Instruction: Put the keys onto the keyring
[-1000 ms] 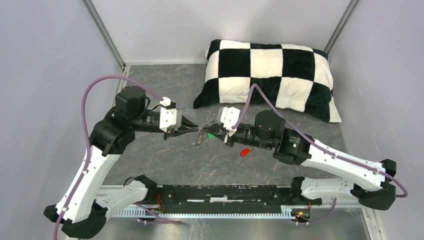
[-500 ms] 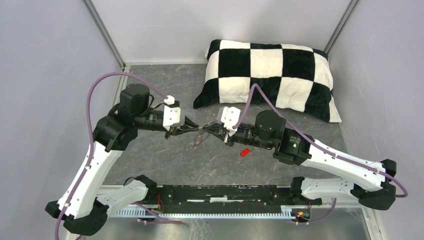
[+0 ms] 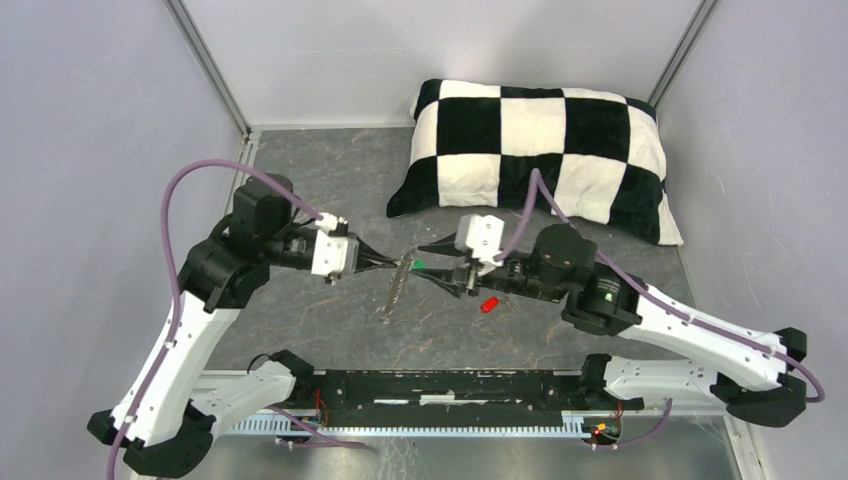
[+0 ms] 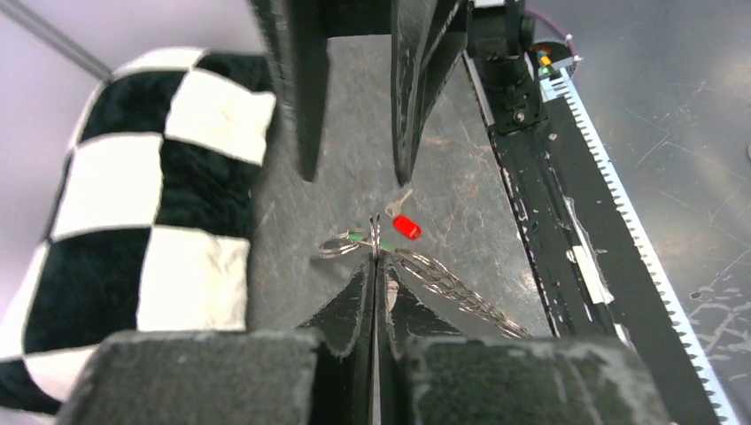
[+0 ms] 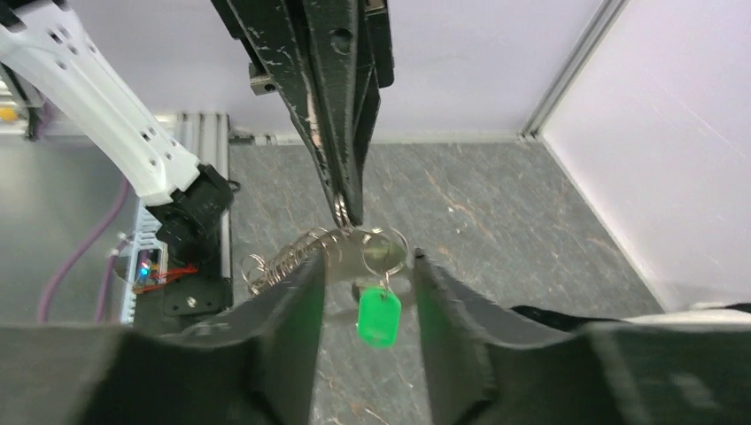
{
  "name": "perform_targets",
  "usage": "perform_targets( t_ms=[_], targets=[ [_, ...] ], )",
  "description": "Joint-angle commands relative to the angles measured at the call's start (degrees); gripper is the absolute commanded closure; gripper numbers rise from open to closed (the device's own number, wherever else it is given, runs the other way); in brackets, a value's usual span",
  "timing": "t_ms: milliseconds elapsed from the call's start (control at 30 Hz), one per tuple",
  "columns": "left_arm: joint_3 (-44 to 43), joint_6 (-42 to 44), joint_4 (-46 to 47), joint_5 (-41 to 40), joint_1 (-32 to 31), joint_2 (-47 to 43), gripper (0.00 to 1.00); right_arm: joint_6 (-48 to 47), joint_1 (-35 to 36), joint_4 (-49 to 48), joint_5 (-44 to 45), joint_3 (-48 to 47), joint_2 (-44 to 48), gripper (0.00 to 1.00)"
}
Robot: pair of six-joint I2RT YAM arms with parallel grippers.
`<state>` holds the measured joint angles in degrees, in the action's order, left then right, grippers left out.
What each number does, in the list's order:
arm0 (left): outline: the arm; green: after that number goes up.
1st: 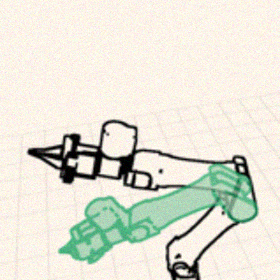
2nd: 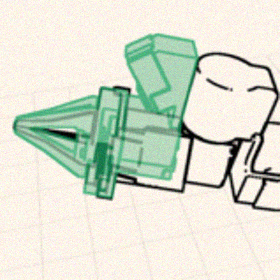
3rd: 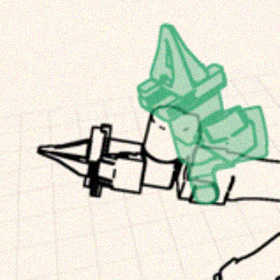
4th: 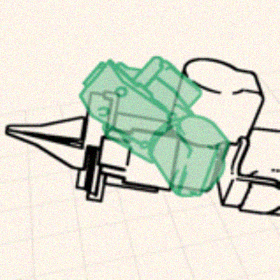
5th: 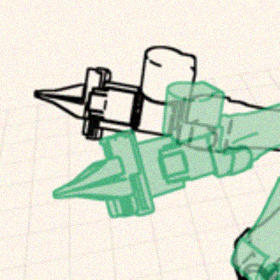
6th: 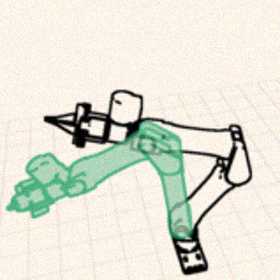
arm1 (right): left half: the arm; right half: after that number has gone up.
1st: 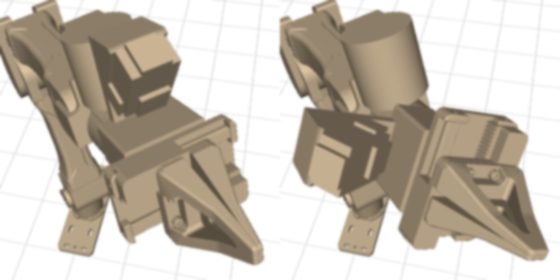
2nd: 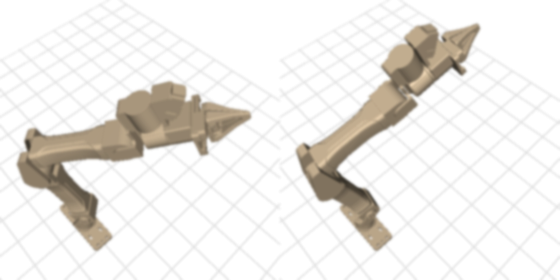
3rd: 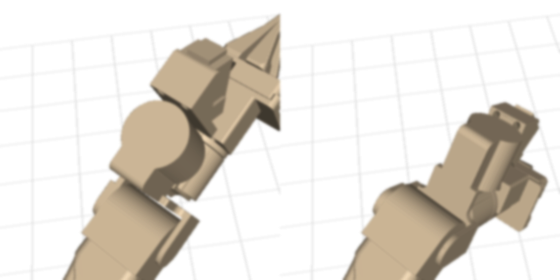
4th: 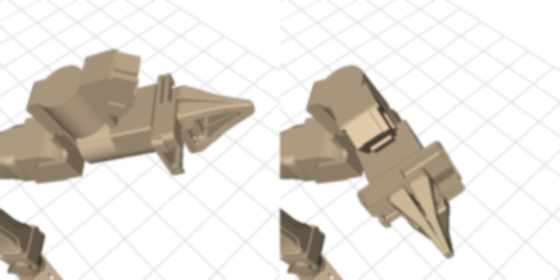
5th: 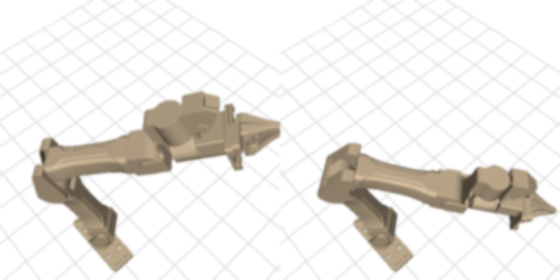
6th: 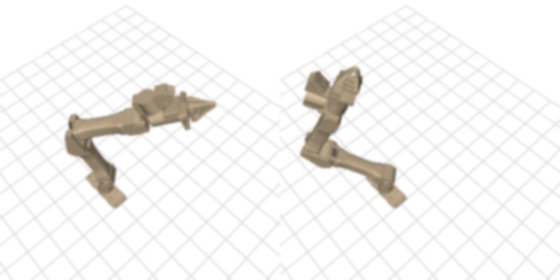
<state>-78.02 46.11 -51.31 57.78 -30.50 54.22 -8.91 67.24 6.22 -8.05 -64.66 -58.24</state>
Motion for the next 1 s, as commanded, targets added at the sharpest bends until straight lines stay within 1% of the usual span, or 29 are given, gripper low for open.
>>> perform_targets(
  t_ms=[0,67,133,200,333,500,567,667,733,767,800,833,900,933,967],
  targets=[
    [-1.96,9.48,0.42,8.06,0.00,-1.92,0.98,1.85,-0.86,-5.78,-2.64,2.98,7.20,0.48],
    [-2.96,10.25,0.50,9.50,0.00,-1.58,0.98,2.71,-1.28,-5.83,-2.74,3.61,8.78,0.47],
    [-3.11,13.37,0.51,11.06,0.00,-1.76,0.98,3.64,-1.63,-5.80,-2.98,3.81,9.17,0.47],
    [-3.04,15.97,0.56,11.88,0.00,-2.00,0.98,4.43,-1.91,-7.89,-4.04,3.78,8.73,0.48],
    [-2.35,22.06,0.52,12.05,0.00,-3.12,0.98,5.89,-2.38,-10.75,-8.11,3.37,7.59,0.48],
    [-4.20,22.65,0.44,14.20,0.00,-2.81,0.98,5.71,-3.11,-12.48,-14.67,2.57,6.30,0.49],
    [-4.11,23.51,0.46,15.24,0.00,-2.97,0.98,5.16,-3.27,-12.55,-15.75,2.60,6.12,0.49],
    [-3.15,26.50,0.60,14.59,0.00,-3.60,0.98,4.53,-4.10,-12.52,-16.49,3.36,7.05,0.49],
    [-1.95,30.60,0.40,13.67,0.00,-4.55,0.98,4.92,-5.16,-12.36,-16.97,3.57,7.50,0.49],
    [-1.22,35.93,-0.75,13.08,0.00,-5.07,0.98,5.04,-5.67,-12.01,-17.18,3.42,7.39,0.49],
    [-0.58,39.18,-2.35,12.40,0.00,-5.38,0.98,5.13,-6.04,-11.33,-16.79,3.36,7.13,0.49],
    [-0.16,40.12,-2.77,11.39,0.00,-5.43,0.98,5.06,-6.43,-10.34,-15.33,3.43,6.87,0.49],
    [0.33,39.60,-3.66,9.57,0.00,-5.21,0.98,5.35,-8.01,-7.63,-9.37,3.94,5.82,0.49],
    [0.58,38.96,-4.36,8.66,-0.01,-4.99,0.98,6.27,-9.82,-6.52,-6.36,4.37,5.13,0.47],
    [0.96,37.23,-4.64,7.68,0.00,-4.80,0.98,7.59,-11.86,-4.39,-4.58,4.73,4.08,0.42]
  ],
)
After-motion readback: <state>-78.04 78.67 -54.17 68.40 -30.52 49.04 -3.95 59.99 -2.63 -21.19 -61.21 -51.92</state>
